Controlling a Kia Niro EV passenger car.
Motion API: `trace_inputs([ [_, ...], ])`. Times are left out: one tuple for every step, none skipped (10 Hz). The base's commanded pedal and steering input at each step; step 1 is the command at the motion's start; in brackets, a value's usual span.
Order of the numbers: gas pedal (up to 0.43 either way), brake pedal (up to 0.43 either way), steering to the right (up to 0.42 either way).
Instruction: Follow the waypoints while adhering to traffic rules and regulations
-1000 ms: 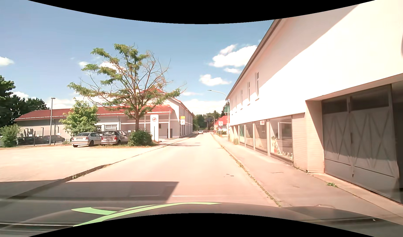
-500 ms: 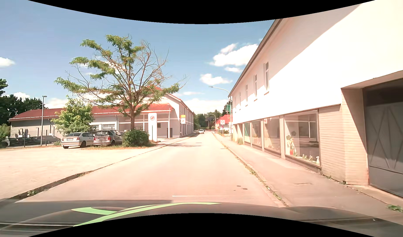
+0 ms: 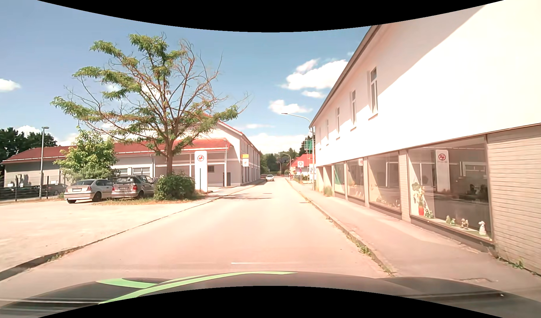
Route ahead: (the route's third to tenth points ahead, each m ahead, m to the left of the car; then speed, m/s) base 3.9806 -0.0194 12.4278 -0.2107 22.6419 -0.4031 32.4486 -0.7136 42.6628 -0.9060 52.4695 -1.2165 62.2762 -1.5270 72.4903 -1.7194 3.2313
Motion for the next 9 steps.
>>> trace_inputs([
  [0.000, 0.159, -0.007],
  [0.000, 0.171, -0.006],
  [0.000, 0.189, -0.004],
  [0.000, 0.201, 0.000],
  [0.000, 0.213, 0.008],
  [0.000, 0.226, 0.023],
  [0.000, 0.226, 0.037],
  [0.000, 0.232, 0.056],
  [0.000, 0.232, 0.065],
])
